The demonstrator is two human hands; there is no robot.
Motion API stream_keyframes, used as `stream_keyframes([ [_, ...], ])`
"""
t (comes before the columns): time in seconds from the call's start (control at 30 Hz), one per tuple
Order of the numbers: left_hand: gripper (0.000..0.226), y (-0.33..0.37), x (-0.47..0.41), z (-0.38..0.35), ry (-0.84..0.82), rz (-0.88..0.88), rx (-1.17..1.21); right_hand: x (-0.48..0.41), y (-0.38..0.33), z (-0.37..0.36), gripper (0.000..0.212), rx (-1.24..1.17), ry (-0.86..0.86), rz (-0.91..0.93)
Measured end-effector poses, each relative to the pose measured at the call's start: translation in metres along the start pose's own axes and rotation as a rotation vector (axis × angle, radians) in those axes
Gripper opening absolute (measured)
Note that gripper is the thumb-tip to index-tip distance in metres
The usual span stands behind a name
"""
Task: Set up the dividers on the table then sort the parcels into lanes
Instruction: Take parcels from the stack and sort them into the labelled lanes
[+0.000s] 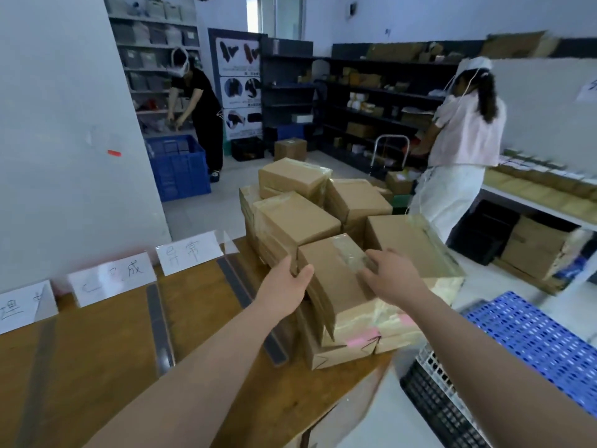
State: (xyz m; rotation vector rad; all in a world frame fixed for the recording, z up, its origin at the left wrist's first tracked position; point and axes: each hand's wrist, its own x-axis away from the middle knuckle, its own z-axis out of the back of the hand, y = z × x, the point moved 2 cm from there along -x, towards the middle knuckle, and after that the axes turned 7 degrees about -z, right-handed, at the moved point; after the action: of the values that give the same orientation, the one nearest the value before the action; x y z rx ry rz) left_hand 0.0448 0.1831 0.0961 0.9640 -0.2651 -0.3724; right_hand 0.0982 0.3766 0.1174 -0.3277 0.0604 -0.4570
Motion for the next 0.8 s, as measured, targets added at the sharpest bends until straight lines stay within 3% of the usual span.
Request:
stream_keyframes([
  [0.13, 0.068, 0.003, -0.004, -0.041, -0.053, 0.19, 0.185, -0.006, 0.016, 0.0, 0.031, 0.049, -0.036, 0.06],
  [0.27, 0.068, 0.007, 0.0, -0.068, 0.001, 0.347, 0.458, -0.011, 0.027, 0.005, 0.031, 0.017, -0.054, 0.164],
  [0.5, 0.053, 0.012, 0.015, -0.078, 0.195, 0.312, 0.543, -0.012, 0.036, 0.008, 0.033, -0.181, -0.084, 0.329],
  [0.6, 0.057, 0.012, 0.025, -0.082, 0.263, 0.288, 0.618, -0.004, 0.037, 0.008, 0.033, -0.221, -0.112, 0.368],
  [0.8, 0.062, 0.015, 0.05, -0.079, 0.406, 0.189, 0.748, -0.004, 0.037, 0.016, 0.037, -0.672, -0.201, 0.405],
])
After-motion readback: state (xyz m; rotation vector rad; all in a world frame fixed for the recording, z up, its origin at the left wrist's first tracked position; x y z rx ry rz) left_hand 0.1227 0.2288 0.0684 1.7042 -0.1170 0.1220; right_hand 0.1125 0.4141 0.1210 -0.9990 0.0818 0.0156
